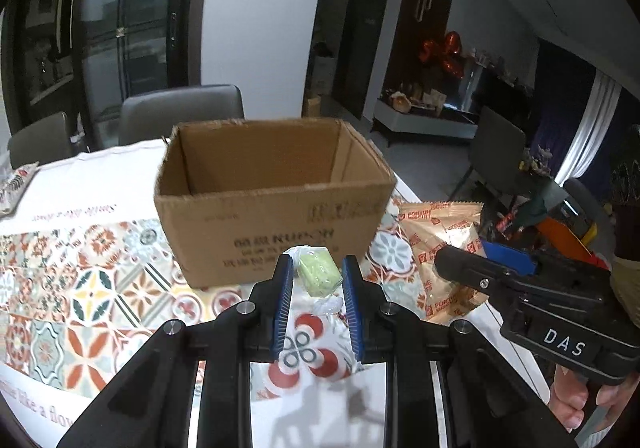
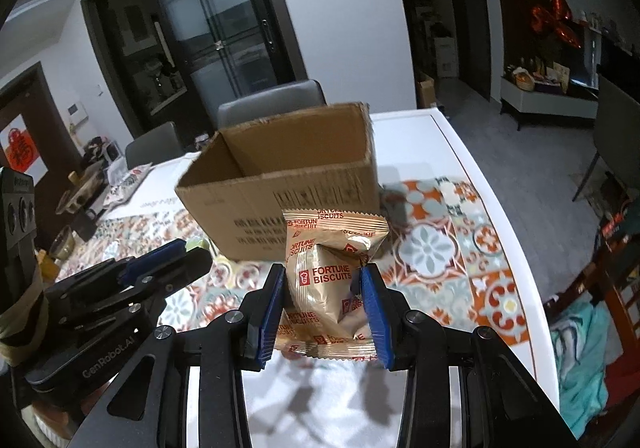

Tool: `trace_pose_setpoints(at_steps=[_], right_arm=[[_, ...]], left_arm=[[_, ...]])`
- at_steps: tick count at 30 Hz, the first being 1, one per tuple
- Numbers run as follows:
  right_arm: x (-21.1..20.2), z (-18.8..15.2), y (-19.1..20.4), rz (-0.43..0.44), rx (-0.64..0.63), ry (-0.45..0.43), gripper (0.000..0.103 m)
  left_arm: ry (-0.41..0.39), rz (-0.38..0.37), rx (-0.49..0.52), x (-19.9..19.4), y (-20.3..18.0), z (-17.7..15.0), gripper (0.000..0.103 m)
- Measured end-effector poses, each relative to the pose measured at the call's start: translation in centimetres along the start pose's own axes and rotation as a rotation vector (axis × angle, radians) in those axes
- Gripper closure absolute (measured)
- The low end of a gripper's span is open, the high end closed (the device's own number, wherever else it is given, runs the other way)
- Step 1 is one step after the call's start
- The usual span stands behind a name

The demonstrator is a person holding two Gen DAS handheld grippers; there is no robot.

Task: Organize snacks
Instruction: 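Carry both snacks into the box and open both tools to release them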

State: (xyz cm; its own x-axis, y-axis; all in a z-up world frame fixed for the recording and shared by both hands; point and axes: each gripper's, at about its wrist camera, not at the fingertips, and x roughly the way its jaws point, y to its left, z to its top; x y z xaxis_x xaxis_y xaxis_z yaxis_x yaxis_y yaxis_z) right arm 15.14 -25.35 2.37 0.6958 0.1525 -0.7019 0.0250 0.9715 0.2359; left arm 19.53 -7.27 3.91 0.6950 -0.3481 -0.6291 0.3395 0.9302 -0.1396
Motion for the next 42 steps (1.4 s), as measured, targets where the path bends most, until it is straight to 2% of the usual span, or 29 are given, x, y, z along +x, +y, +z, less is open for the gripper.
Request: trace_pose_setpoints(at_steps=[5, 13, 20, 26, 33, 37, 42], right_arm=[[-0.6, 1.9, 0.9, 0.014, -0.025, -0.034, 0.063], [-1.1, 4.6, 2.0, 0.028, -0.08, -0.058, 0.063], [-0.1, 7.1, 1.8, 0.03, -0.074, -0.062, 0.063], [2.3, 9.4, 2.0, 0.039, -0.078, -0.027, 0.063], [5.5, 12.1, 2.6, 0.03, -0.106, 0.015, 0.063], [7.2, 12.7, 2.8, 0.011, -0.117, 0.051, 0.063], [9.1, 13.2, 2.2, -0.005, -0.121, 0.078, 0.063]], left_arm=[[-0.007, 0.034, 0.009, -0.8, 0.1, 1.6, 0.078], [-0.028, 0.05, -0.007, -1.6, 0.6, 3.8, 0.078], [-0.031, 0.074, 0.021, -0.5, 0.8, 5.9, 0.078], [-0.019, 0.085, 0.023, 1.2, 2.1, 8.0, 0.078], [0.036, 0.077, -0.009, 4.2, 4.4, 10.3, 0.078], [0.089, 0.069, -0.026, 6.3, 5.3, 11.0, 0.078], [0.107, 0.086, -0.018, 7.5, 6.0, 11.3, 0.077]])
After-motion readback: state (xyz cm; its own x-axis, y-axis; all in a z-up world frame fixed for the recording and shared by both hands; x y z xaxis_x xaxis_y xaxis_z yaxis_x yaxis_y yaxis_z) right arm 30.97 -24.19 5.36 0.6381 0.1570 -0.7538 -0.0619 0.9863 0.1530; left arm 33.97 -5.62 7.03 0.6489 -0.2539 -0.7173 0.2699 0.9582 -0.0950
